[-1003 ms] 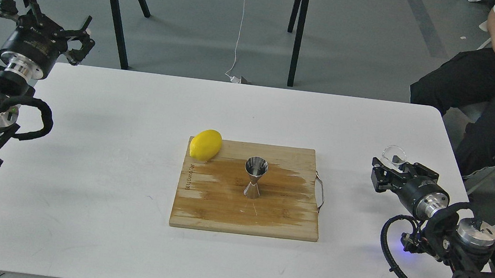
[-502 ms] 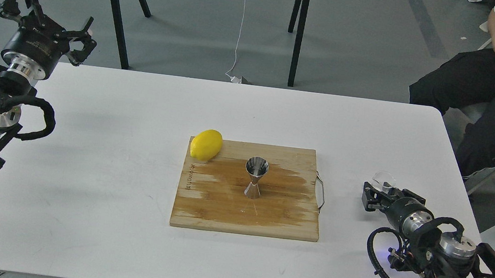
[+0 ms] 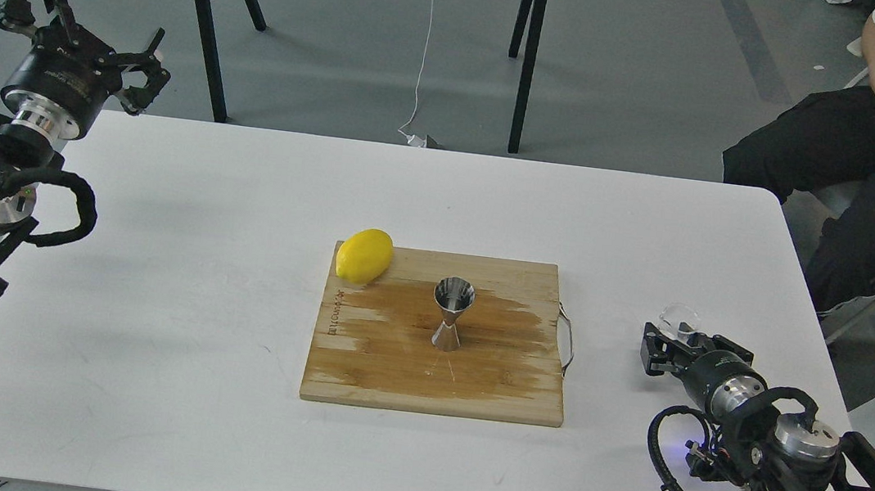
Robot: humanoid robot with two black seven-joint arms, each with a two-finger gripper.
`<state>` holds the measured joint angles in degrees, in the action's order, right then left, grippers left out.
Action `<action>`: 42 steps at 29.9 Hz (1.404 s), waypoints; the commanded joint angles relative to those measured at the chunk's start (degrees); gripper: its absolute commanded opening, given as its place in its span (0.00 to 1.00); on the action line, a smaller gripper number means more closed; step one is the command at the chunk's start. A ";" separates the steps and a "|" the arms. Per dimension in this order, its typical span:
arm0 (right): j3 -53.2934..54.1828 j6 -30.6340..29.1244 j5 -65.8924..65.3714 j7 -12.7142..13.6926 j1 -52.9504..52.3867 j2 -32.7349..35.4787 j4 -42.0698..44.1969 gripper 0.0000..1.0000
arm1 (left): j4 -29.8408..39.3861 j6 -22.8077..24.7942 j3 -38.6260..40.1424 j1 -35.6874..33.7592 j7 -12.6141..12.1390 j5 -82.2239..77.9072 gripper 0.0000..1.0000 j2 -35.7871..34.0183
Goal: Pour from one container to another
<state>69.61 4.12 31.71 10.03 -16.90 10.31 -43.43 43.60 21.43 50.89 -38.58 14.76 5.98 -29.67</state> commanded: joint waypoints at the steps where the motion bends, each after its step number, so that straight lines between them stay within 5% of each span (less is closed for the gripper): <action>1: -0.62 -0.26 -0.07 -0.28 0.02 0.06 -0.34 0.51 | -0.01 0.02 0.00 0.17 0.00 0.00 1.00 0.14; 13: -0.62 -0.61 -0.07 -0.28 1.08 0.50 -0.86 0.79 | -0.01 -0.07 0.00 0.09 0.00 0.09 1.00 0.05; 16: -0.27 -0.61 -0.07 -0.28 1.25 0.85 -2.18 0.96 | -0.01 -0.07 0.00 0.09 0.00 0.09 1.00 0.14; 23: -0.44 -1.39 -0.33 -0.28 0.64 4.71 -7.80 0.98 | -0.01 -0.07 0.00 0.00 0.00 0.00 1.00 0.14; 37: -0.18 -18.88 -7.01 -0.45 -5.51 8.67 -12.20 1.00 | -0.09 -0.07 0.09 -0.09 0.00 0.09 1.00 0.14; 42: -0.09 -24.33 -11.65 -7.99 -9.64 10.60 -11.50 1.00 | -0.01 -0.07 0.09 0.00 0.00 0.09 1.00 0.40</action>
<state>69.48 -17.19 23.26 6.91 -24.24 19.74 -55.20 43.57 21.35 50.98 -38.64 14.76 5.98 -29.40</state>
